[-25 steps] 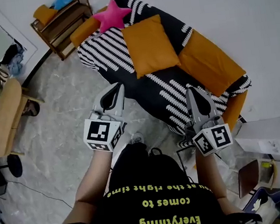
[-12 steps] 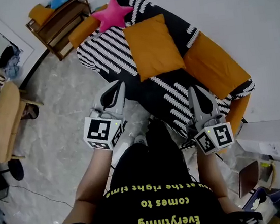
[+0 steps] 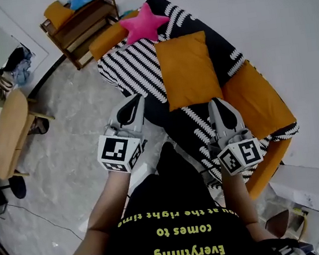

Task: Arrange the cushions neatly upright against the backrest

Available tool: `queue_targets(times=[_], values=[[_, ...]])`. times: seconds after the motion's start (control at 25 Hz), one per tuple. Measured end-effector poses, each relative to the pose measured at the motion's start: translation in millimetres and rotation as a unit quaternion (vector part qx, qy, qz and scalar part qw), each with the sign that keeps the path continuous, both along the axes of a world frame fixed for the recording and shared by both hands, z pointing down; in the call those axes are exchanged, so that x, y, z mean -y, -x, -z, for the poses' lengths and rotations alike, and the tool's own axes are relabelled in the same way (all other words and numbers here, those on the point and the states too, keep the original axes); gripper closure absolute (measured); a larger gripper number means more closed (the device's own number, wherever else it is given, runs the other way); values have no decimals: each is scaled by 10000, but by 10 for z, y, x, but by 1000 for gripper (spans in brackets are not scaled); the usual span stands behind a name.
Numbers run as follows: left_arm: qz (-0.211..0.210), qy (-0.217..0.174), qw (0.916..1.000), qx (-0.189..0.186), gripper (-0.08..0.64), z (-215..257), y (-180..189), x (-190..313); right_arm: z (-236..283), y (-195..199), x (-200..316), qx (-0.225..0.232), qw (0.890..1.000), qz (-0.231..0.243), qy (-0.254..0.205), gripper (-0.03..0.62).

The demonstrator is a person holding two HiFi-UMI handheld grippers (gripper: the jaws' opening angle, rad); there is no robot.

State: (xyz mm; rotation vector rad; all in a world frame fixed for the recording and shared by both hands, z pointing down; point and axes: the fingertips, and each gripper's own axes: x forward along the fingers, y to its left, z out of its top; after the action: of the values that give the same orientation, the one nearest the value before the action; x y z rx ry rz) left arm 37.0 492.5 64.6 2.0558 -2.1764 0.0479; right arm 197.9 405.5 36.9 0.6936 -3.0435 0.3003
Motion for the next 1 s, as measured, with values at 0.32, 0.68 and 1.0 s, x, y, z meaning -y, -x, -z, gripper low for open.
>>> queue_targets(times=[0.32,0.68,1.0], values=[[49,-110,9998,165,560,246,559,907,198,598,990,176,9997,144,-117,581],[-152,-7,9999,82,560,167,809,1698,174,921,1751,57,9999,80,-50,581],[-733,-34,9973,-38,560,35,1128,2601,54,1027,2432,-51,9979,-638,19,581]])
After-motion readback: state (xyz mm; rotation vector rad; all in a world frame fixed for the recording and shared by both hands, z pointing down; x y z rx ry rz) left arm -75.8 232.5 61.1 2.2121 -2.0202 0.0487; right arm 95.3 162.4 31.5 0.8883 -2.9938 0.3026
